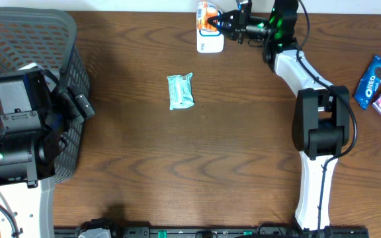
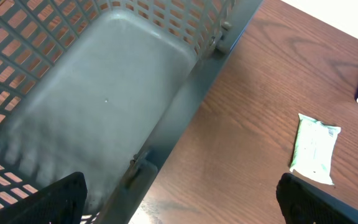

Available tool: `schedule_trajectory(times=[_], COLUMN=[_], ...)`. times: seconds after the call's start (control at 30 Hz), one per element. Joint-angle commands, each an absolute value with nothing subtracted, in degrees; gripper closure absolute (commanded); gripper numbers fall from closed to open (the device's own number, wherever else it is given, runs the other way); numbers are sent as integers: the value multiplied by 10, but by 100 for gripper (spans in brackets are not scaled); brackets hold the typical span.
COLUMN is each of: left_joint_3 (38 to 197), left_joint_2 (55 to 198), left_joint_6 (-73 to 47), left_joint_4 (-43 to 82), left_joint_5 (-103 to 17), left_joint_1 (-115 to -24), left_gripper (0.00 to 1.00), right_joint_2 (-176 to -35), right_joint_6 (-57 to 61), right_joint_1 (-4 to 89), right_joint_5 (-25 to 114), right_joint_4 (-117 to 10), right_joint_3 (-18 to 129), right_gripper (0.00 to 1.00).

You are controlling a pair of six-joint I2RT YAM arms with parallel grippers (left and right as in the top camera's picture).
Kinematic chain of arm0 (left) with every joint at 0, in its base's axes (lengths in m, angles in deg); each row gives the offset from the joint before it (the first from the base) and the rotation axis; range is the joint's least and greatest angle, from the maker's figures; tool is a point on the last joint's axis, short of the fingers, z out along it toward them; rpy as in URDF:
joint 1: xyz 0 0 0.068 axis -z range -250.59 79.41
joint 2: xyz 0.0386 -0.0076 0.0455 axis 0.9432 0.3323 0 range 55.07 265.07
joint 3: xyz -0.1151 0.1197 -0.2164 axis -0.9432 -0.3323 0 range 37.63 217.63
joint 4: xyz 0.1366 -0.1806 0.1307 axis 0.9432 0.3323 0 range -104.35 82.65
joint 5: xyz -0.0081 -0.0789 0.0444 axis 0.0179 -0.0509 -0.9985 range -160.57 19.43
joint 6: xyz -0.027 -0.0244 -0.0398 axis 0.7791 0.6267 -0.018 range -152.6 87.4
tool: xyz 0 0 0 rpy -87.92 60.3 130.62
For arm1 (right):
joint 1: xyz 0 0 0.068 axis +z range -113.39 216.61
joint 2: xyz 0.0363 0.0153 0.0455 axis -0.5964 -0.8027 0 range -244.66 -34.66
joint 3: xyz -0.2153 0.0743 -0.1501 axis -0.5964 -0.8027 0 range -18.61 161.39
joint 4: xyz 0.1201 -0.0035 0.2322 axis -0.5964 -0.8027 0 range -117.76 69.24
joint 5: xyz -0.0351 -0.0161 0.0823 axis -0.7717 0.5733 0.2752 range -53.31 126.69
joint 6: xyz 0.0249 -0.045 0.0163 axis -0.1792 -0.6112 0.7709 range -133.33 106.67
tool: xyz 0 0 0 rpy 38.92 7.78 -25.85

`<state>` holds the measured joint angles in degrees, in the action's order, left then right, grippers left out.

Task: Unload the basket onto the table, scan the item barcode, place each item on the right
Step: 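Lift the Kleenex pack up to the scanner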

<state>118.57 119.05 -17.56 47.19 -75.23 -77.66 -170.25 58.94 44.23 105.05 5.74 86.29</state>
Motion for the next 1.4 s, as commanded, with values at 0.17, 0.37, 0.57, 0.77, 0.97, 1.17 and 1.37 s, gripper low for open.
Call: schedule_trajectory(times=[0.17, 0.37, 0.57, 0.77, 0.97, 1.17, 1.37], left_joint_3=[1196, 1196, 1196, 1196, 1196, 1196, 1196], left_joint_2=[1191, 1191, 1191, 1191, 1191, 1191, 1191], left_joint_6=[-173, -173, -173, -173, -173, -173, -173], left_joint_4=[474, 474, 474, 474, 474, 474, 474], left_joint_5=[-757, -757, -757, -757, -757, -757, -757], left_joint_1=[-779, -779, -779, -779, -779, -779, -779], left_gripper=[2, 2, 2, 2, 2, 2, 2], right_joint_2=[-1706, -1706, -1708, -1746, -1782, -1805, -1806], right_joint_6=[403, 153, 4, -132, -211, -268, -259], right_joint_1=[425, 455, 538, 615, 646, 642, 641], right_joint_5=[870, 512, 234, 85, -3, -7, 38], right_joint_4=[-227, -644, -691, -637, -589, -567, -574], right_joint_3=[996, 1187, 1230, 1229, 1229, 1229, 1229], right_gripper=[98, 99, 99, 99, 99, 99, 99])
